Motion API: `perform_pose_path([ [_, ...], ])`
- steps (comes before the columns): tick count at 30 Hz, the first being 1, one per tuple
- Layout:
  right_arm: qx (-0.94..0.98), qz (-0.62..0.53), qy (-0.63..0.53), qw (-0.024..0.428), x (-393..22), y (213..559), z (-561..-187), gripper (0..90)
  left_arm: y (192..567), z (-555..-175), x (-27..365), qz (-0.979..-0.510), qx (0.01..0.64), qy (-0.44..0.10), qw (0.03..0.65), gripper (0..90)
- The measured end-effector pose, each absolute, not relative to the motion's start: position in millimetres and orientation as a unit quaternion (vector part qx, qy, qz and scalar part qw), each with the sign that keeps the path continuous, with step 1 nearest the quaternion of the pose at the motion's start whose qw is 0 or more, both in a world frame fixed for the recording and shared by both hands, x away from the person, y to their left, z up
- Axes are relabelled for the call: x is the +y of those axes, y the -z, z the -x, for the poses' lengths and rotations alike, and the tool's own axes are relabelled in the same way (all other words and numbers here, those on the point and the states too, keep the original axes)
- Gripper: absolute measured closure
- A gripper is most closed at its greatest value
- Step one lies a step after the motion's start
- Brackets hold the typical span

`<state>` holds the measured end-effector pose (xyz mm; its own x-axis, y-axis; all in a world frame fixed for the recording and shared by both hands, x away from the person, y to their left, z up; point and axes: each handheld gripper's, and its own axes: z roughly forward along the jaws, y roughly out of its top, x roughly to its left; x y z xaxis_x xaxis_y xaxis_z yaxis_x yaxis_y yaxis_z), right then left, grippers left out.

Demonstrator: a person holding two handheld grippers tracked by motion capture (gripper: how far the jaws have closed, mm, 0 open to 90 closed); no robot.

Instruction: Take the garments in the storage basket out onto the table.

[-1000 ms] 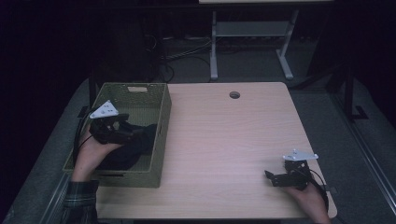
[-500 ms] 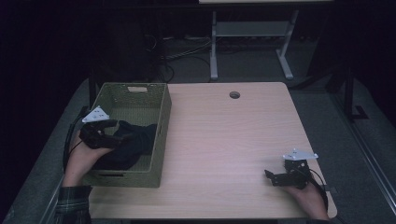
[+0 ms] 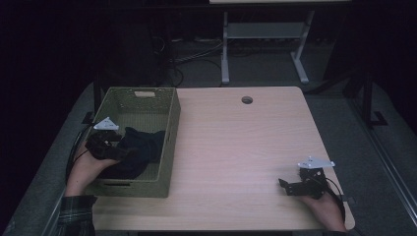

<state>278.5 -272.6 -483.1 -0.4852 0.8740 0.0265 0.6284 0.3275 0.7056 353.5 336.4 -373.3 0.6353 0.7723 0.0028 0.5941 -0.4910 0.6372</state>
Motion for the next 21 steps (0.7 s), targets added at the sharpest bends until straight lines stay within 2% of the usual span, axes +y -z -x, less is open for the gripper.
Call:
perform_pose_path([
  [21, 0.794, -0.473, -0.335, 0.183, -272.6, 483.1, -278.4, 2.9, 396.6, -365.2, 330.7, -0.869, 0.419, -0.097, 0.246, 12.6],
])
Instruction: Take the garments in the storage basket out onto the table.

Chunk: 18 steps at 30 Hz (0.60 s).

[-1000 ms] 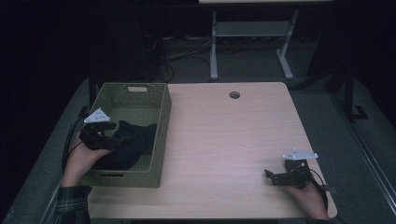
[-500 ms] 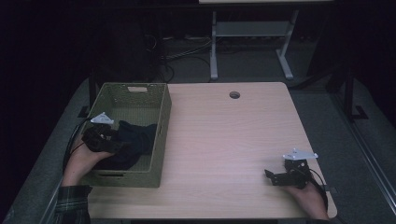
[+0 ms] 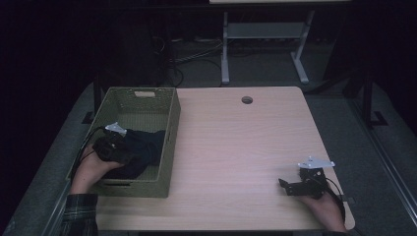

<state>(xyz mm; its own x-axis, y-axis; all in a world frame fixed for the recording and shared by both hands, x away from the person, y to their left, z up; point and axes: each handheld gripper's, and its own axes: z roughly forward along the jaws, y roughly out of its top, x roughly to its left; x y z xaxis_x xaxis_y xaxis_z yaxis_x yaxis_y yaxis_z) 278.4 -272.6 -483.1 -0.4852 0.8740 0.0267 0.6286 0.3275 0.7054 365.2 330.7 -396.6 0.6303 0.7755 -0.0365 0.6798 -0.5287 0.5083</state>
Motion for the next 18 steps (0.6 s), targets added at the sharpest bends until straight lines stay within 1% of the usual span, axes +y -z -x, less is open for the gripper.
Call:
perform_pose_path([
  [7, 0.794, -0.473, -0.335, 0.183, -272.6, 483.1, -278.4, 2.9, 405.9, -369.3, 323.3, -0.883, 0.412, -0.081, 0.209, 12.8],
  [13, 0.794, -0.473, -0.335, 0.183, -272.6, 483.1, -278.4, 3.0, 410.8, -372.2, 322.3, -0.885, 0.418, -0.068, 0.192, 14.1],
  [16, 0.794, -0.474, -0.335, 0.183, -272.5, 483.1, -278.4, 2.9, 412.9, -373.6, 321.7, -0.886, 0.423, -0.054, 0.185, 17.9],
  [18, 0.794, -0.474, -0.335, 0.183, -272.5, 483.1, -278.4, 3.0, 413.8, -374.6, 321.5, -0.885, 0.425, -0.044, 0.184, 22.1],
])
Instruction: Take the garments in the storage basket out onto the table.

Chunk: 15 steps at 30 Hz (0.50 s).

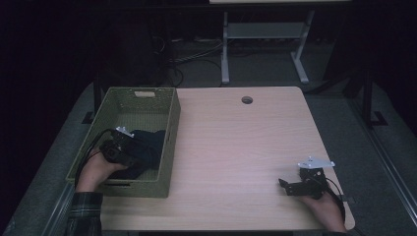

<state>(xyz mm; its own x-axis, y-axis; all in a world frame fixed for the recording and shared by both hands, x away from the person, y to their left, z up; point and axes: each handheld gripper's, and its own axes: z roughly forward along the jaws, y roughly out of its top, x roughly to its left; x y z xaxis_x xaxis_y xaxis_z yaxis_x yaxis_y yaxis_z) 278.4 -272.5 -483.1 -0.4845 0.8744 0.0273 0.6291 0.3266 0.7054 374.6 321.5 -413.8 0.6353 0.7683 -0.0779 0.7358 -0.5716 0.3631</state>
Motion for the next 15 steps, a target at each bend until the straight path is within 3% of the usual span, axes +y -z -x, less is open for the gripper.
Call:
perform_pose_path([
  [4, 0.794, -0.474, -0.335, 0.183, -272.5, 483.1, -278.4, 2.9, 414.1, -375.8, 322.8, -0.884, 0.43, -0.02, 0.186, 33.0],
  [12, 0.794, -0.474, -0.335, 0.183, -272.5, 483.1, -278.4, 2.9, 410.2, -375.8, 323.1, -0.887, 0.424, -0.002, 0.184, 64.2],
  [15, 0.794, -0.473, -0.335, 0.183, -272.5, 483.1, -278.4, 2.9, 408.7, -375.6, 323.2, -0.887, 0.425, 0.0, 0.184, 69.0],
])
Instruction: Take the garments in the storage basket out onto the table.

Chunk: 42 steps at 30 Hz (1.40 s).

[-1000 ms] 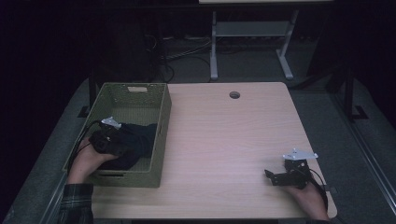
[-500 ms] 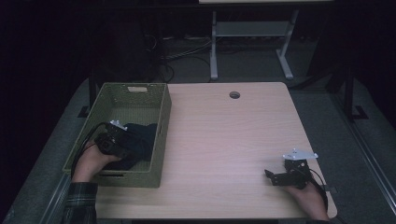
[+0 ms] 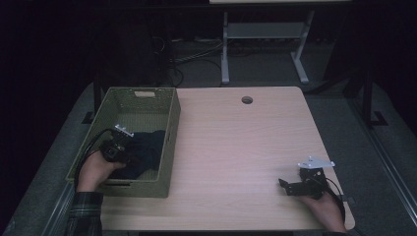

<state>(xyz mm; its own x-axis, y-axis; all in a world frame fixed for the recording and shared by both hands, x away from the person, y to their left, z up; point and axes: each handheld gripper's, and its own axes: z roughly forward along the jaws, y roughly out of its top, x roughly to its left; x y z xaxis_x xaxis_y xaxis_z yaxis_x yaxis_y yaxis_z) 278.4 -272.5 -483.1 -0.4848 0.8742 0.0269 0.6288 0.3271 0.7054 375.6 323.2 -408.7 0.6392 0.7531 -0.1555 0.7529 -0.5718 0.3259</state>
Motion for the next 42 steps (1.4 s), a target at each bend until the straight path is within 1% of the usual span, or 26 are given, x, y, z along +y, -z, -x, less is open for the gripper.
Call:
perform_pose_path([
  [6, 0.794, -0.474, -0.335, 0.183, -272.5, 483.1, -278.4, 2.9, 404.8, -374.9, 323.8, -0.884, 0.425, -0.003, 0.196, 71.4],
  [18, 0.794, -0.473, -0.335, 0.183, -272.6, 483.1, -278.5, 2.9, 391.2, -371.8, 328.4, -0.878, 0.419, -0.024, 0.23, 72.7],
  [30, 0.794, -0.473, -0.335, 0.183, -272.6, 483.1, -278.5, 2.9, 367.1, -363.7, 336.3, -0.857, 0.401, -0.07, 0.317, 73.3],
  [42, 0.794, -0.473, -0.335, 0.183, -272.6, 483.1, -278.4, 2.9, 344.1, -351.8, 350.1, -0.811, 0.401, -0.126, 0.406, 73.5],
])
